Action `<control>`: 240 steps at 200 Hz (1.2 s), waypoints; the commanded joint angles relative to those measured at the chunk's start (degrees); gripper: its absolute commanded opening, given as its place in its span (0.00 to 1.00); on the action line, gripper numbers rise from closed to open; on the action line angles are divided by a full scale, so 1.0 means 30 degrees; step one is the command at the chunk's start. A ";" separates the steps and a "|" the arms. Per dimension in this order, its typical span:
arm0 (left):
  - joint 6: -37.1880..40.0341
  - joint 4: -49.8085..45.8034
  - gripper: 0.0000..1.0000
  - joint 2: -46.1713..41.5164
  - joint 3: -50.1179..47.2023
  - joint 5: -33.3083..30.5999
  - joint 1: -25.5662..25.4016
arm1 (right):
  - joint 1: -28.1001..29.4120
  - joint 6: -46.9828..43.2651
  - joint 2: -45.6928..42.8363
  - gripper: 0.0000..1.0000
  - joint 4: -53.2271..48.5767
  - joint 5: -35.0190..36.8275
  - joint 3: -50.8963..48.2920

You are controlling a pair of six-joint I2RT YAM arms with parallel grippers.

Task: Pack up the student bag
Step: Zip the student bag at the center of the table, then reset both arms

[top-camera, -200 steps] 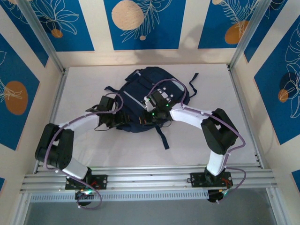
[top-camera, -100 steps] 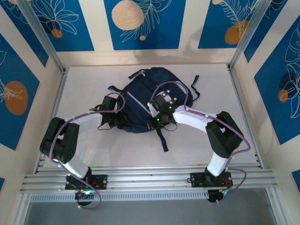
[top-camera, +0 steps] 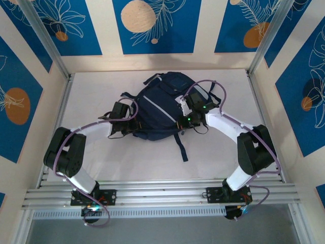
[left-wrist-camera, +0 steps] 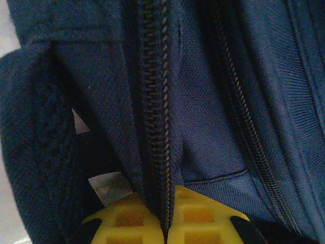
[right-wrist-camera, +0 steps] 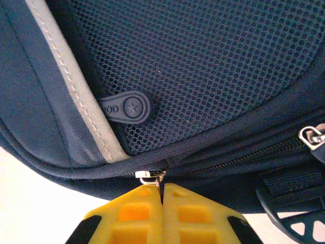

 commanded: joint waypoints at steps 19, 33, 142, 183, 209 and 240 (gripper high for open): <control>0.1337 -0.1415 0.81 -0.0949 0.0275 -0.0931 0.0741 | -0.1320 -0.0484 -0.2227 0.50 0.2127 -0.0380 -0.1722; 0.1818 -0.2035 1.00 -0.1441 0.0676 -0.1132 0.0747 | -0.1776 -0.0733 -0.2860 0.60 0.3236 -0.0244 -0.2593; 1.3348 0.2761 1.00 -0.3690 -0.0945 -2.0079 0.0835 | -0.6790 -0.4609 -0.1909 0.70 2.0239 0.3388 -1.0186; 1.5868 1.1372 1.00 -0.3463 -0.4734 -1.9156 0.1298 | -0.8276 -0.3042 -0.2138 0.85 2.4190 0.2205 -1.2616; 1.5391 1.4718 1.00 -0.3829 -0.6583 -1.6634 0.2019 | -0.8509 -0.2910 -0.1609 0.99 2.5415 0.1896 -1.3079; 1.5188 1.5284 1.00 -0.4833 -0.7742 -1.3330 0.2713 | -0.8432 -0.2951 -0.1610 0.99 2.5447 0.2053 -1.3184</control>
